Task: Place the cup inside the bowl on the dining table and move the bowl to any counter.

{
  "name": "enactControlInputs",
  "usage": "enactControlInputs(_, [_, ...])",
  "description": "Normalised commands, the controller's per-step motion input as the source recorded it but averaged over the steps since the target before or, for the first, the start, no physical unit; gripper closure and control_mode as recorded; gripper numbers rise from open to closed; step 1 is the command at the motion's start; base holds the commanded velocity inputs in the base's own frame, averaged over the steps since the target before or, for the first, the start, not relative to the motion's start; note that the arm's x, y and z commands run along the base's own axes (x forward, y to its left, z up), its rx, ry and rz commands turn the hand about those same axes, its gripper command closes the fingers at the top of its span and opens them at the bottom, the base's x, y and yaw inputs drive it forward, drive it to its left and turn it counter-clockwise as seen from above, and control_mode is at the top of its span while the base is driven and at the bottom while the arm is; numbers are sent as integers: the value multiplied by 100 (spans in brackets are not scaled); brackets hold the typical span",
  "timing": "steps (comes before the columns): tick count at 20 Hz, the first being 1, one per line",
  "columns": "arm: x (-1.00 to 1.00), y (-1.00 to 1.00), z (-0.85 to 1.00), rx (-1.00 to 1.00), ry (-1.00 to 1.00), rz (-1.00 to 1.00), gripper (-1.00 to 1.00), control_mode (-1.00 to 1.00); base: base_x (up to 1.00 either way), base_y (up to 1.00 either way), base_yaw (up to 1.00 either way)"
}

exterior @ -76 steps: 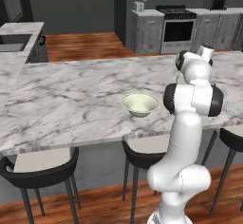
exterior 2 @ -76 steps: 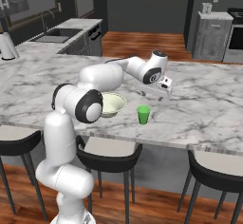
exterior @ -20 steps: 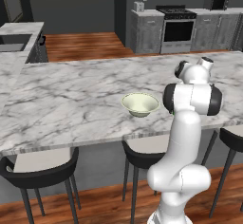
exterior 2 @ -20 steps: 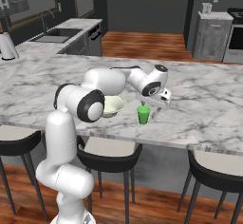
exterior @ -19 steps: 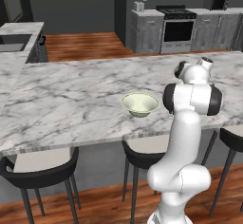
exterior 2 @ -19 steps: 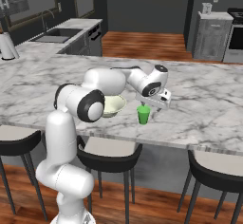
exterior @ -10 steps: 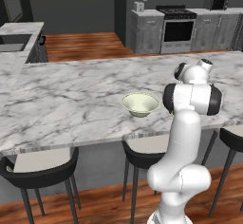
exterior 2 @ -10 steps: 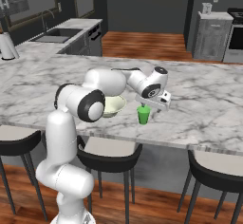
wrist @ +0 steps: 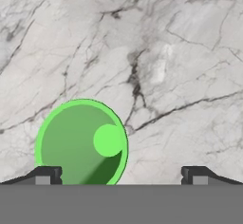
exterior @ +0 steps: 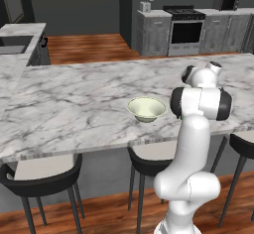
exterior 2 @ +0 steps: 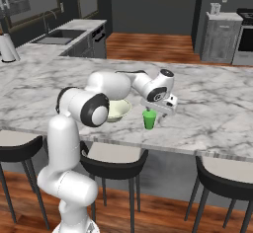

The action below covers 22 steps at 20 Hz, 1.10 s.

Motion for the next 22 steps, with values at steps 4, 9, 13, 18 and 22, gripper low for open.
enactControlInputs(4, [0,14,0,0,0,0,-100,-100,0,0,0])
enactControlInputs(9, [0,7,-1,0,0,0,-100,-100,0,0,0])
enactControlInputs(13, [0,0,-17,0,0,0,-100,-100,0,0,0])
enactControlInputs(18, [0,0,-20,0,0,0,-100,-100,0,0,0])
enactControlInputs(22, [0,0,-13,0,0,0,-100,-100,0,0,0])
